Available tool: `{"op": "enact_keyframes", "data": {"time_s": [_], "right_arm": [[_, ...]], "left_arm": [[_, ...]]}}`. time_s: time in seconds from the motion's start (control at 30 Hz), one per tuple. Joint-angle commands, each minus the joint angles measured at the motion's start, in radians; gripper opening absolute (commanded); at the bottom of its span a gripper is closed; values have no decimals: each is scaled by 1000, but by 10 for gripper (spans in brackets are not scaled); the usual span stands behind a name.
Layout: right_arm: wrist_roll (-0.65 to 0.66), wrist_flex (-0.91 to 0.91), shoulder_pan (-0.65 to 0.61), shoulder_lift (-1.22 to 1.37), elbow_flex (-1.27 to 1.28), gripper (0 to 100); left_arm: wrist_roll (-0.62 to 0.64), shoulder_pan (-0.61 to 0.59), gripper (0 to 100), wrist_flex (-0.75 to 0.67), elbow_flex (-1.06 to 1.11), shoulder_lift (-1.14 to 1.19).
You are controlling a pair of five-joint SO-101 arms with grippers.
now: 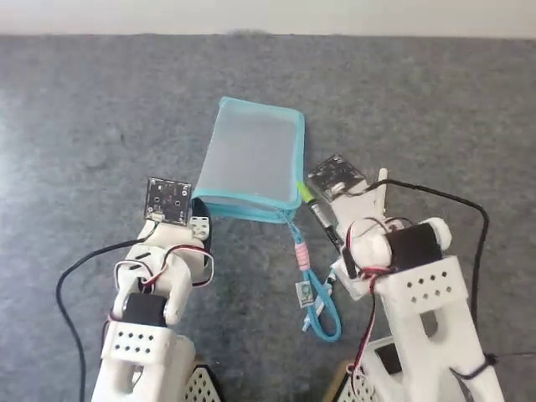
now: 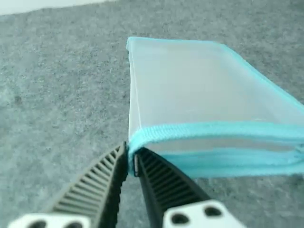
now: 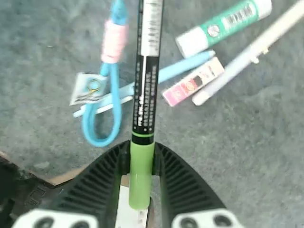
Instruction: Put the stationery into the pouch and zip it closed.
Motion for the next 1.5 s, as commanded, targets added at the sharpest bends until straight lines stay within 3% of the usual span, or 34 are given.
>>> {"op": "enact_keyframes", "data": {"time_s": [0.0,0.23,0.63,1.17,1.47], "right_arm": [[18,59,-45,-31,-107,8],[17,61,-203,39,-80,8],[6,38,-214,217,-112,8],[-126,5,-213,780,-694,8],[-203,-91,-219,921,-902,24]], "left_arm": [[15,9,12,-57,-18,11],[15,9,12,-57,-18,11],[15,11,12,-55,-18,11],[9,48,12,-14,-21,3],[9,48,12,-9,-41,3]]}}
